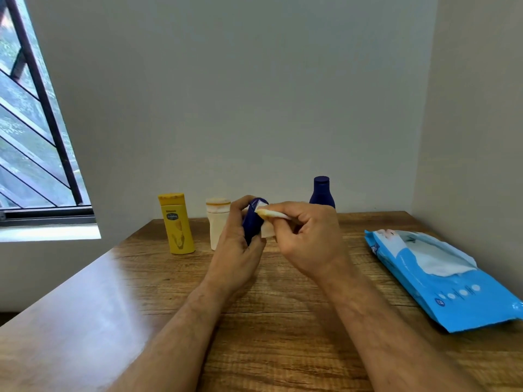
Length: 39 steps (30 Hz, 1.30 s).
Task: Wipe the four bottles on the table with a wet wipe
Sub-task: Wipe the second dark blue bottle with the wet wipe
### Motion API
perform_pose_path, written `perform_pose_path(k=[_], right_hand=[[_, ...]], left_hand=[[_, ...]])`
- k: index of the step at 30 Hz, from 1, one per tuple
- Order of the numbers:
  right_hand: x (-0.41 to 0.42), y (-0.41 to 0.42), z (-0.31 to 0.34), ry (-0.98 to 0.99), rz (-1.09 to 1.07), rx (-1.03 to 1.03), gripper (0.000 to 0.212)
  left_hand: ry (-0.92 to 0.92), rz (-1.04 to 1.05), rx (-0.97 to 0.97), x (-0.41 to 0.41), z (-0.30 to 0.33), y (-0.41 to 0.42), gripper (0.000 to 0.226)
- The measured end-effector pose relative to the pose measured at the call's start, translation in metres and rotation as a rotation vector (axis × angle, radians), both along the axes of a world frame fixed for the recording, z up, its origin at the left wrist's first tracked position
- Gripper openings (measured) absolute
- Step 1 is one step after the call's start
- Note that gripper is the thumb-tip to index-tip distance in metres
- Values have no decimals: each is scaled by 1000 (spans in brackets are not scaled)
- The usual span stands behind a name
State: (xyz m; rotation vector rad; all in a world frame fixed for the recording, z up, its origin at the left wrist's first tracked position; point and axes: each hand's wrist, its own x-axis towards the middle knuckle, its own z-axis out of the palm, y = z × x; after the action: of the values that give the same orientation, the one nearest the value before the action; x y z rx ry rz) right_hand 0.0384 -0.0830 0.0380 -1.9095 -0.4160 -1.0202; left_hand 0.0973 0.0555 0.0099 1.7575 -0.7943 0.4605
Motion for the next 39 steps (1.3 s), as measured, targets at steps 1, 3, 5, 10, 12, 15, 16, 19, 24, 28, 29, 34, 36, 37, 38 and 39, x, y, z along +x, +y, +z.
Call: perform_pose_path(k=[1,3,5,10,12,15,16,19,24,28,29,34,36,37,38,39], right_hand=[[0,1,1,-28,-22,29,23],[0,2,2,-101,-118,38,25],[1,2,1,-145,-181,-16,28],[2,10,-2,-131,-201,-172,30],[0,11,-1,-153,-171,-244,27],[0,7,-1,-194,-211,-273,19],[0,6,0,-207,-242,-228,18],[2,1,3,-206,-306,27,25],[0,3,3,-169,-197,-50,32],[1,6,2,-147,-165,-128,33],[1,4,2,-160,-171,-106,33],[2,4,5,3,-172,226,25],[7,3,4,125,-155,321,18],[8,2,4,190,-114,376,14],[9,2,5,258,-52,433,11],[10,3,5,321,23,493,10]], left_hand=[[7,2,-7,0,0,-1,63],[-3,15,-10,1,1,-3,58],[-15,26,4,1,1,-3,58],[-51,-4,35,0,1,-1,57],[-63,-2,18,3,0,1,55],[-38,40,-8,6,-2,2,52],[-31,62,-23,6,-2,1,52],[-46,103,-8,6,-1,-1,57],[-41,88,7,2,-2,-2,60],[-38,102,-5,9,-2,4,61],[-41,91,-12,9,-1,4,61],[-60,67,3,-1,6,-2,71],[-67,90,11,-2,5,-4,75],[-72,101,22,-2,4,-4,77],[-85,116,41,-2,3,-4,79],[-107,133,61,-1,2,-4,82]])
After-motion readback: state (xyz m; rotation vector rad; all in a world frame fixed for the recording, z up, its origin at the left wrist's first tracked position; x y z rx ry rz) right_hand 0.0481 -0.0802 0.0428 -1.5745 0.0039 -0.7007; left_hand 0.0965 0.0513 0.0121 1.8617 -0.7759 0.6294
